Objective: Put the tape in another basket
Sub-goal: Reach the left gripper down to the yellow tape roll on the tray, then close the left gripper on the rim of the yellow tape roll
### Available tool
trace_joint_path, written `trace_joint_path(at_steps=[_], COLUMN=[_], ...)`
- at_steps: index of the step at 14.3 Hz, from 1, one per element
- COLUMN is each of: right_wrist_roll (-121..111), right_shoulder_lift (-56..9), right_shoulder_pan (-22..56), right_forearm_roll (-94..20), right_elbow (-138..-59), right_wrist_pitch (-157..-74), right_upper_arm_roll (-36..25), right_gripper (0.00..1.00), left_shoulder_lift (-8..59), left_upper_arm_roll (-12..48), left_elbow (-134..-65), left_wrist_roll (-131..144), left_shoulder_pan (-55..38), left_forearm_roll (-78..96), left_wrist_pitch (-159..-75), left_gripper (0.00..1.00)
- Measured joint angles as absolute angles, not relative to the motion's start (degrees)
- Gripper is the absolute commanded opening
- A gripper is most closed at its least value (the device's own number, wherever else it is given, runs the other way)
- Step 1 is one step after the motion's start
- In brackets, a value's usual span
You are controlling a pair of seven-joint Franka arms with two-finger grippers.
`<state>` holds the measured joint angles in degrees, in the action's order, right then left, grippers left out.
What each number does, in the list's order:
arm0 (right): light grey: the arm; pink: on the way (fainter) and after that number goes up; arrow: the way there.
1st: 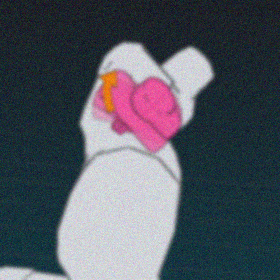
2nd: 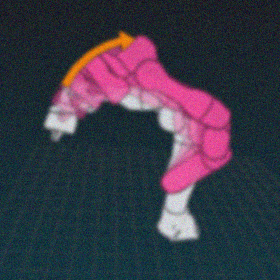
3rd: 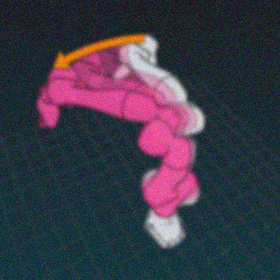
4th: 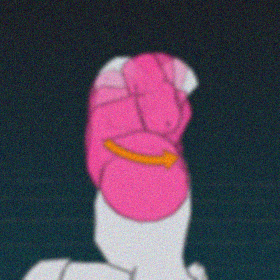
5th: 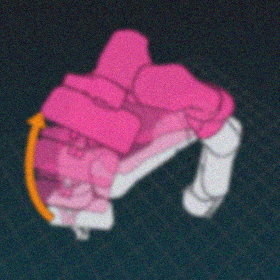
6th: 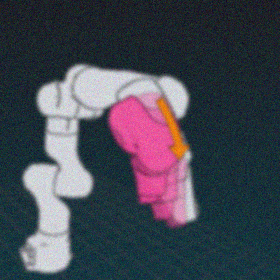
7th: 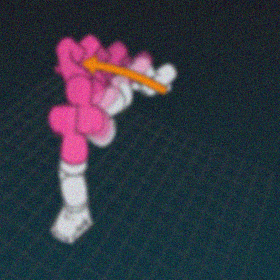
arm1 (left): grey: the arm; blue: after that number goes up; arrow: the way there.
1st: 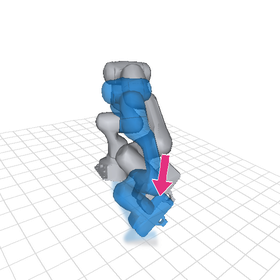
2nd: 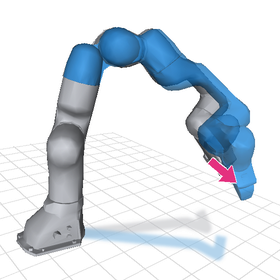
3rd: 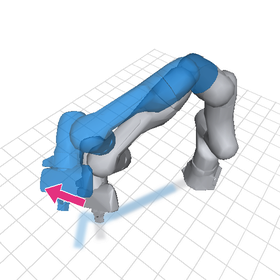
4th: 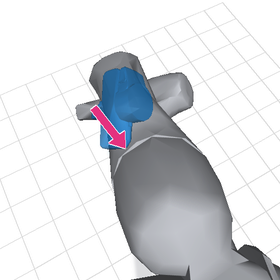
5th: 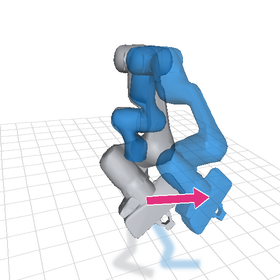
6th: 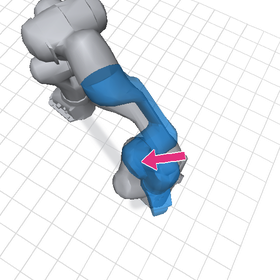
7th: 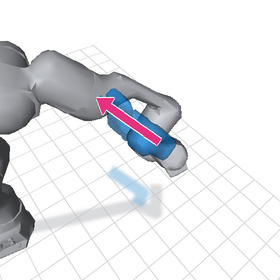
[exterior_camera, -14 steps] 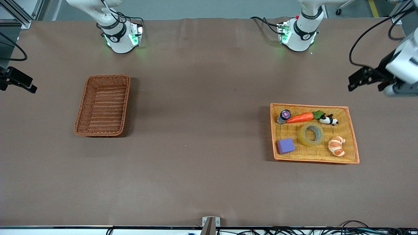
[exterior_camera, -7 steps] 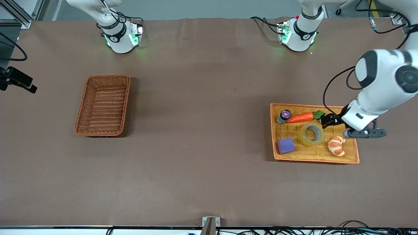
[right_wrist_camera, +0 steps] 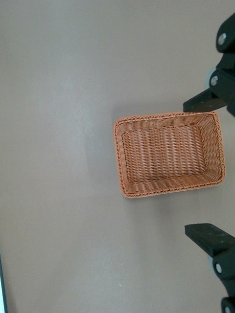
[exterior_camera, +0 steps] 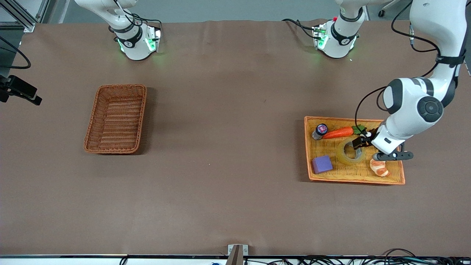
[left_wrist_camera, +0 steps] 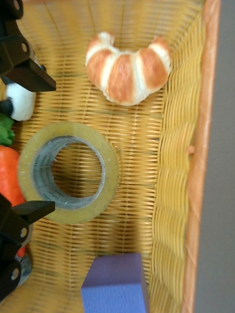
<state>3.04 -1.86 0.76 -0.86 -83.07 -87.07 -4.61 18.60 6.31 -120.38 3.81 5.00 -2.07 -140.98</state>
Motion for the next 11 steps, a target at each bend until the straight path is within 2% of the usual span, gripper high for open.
trace_joint_path(at_steps=[3,7,8,10,11], right_wrist_roll=[3.04,3.04,3.04,3.04,3.04], right_shoulder_lift=[-1.87,-1.87,-1.87,-1.87,-1.87], right_shoulder_pan=[0.76,0.76,0.76,0.76,0.76], right_forearm_roll=[-0.86,-0.86,-0.86,-0.86,-0.86], right_elbow=[-83.07,-83.07,-83.07,-83.07,-83.07], right_wrist_pitch=[-87.07,-87.07,-87.07,-87.07,-87.07], right_upper_arm_roll=[-4.62,-4.62,-4.62,-4.62,-4.62], right_gripper=[1.0,1.0,1.0,1.0,1.0], left_shoulder_lift=[21.61,24.34,24.63,24.95,25.02], left_upper_arm_roll=[6.29,6.28,6.28,6.12,6.08], left_elbow=[-121.59,-121.59,-121.59,-121.59,-121.59], left_wrist_roll=[3.81,3.8,3.8,3.79,3.78], left_shoulder_pan=[5.23,5.45,5.48,5.61,5.68], left_forearm_roll=[-2.07,-2.08,-2.08,-2.15,-2.16], left_wrist_pitch=[-145.53,-147.47,-147.55,-147.97,-148.14], left_gripper=[0.84,0.6,0.49,0.14,0.03])
